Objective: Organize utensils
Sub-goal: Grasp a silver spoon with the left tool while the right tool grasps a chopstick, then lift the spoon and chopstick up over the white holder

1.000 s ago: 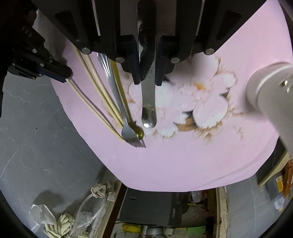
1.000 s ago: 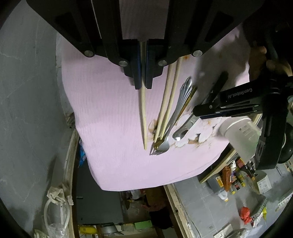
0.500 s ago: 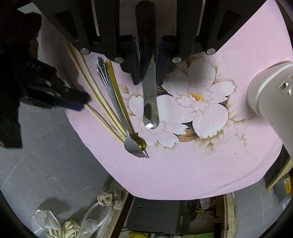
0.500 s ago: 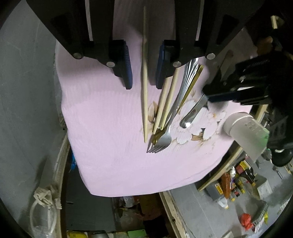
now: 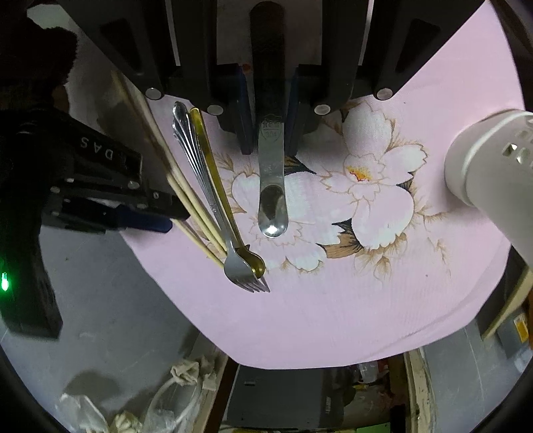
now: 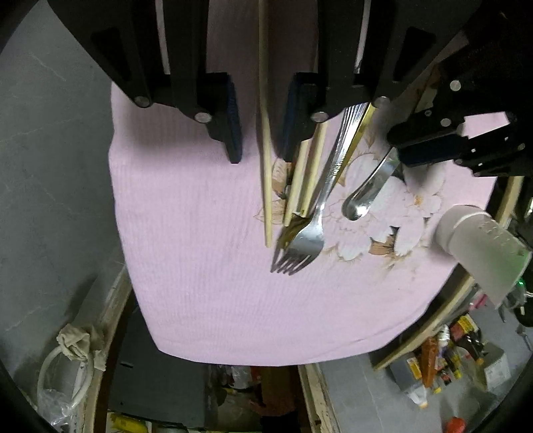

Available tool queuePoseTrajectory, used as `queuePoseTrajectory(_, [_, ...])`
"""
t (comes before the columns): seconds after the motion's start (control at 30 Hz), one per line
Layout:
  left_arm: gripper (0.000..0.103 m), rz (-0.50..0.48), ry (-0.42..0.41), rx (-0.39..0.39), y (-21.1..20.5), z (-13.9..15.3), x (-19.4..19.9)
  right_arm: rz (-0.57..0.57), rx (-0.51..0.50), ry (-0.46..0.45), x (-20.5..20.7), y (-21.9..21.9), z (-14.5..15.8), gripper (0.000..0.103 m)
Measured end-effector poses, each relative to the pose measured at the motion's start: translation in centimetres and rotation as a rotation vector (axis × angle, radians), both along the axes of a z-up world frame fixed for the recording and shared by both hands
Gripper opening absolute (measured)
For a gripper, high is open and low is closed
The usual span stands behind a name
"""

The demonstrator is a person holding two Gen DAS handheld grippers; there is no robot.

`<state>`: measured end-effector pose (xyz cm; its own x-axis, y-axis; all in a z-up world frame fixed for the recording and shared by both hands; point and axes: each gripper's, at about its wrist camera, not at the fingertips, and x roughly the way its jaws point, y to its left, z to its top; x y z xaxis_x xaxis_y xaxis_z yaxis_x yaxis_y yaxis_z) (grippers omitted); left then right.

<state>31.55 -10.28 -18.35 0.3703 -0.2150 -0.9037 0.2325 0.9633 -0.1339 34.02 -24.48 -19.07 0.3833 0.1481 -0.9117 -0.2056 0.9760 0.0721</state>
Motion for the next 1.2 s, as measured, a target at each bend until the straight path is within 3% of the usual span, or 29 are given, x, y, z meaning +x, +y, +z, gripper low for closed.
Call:
queuePoseTrajectory(0.03, [0.016, 0.0, 0.002, 0.009, -0.2, 0.1, 0.1, -0.005, 0.004, 0.007, 0.1, -0.1, 0.1, 0.005])
queuePoseTrajectory(0.23, [0.016, 0.056, 0.005, -0.066, 1.2, 0.6, -0.2, -0.067, 0.129, 0.012, -0.9, -1.7, 1.0, 0.004])
queuePoseTrajectory(0.57, [0.016, 0.155, -0.222, -0.145, 4.1, 4.5, -4.1, -0.066, 0.402, -0.31, -6.7, -2.7, 6.6, 0.004])
queuePoseTrajectory(0.97, [0.016, 0.197, -0.446, -0.209, 5.8, 9.8, -5.8, 0.002, 0.549, -0.552, -6.5, -1.4, 12.3, 0.004])
queuePoseTrajectory(1.2, [0.016, 0.24, -0.561, -0.219, 8.0, 13.5, -5.9, 0.064, 0.614, -0.66, -5.0, 1.6, 16.1, 0.004])
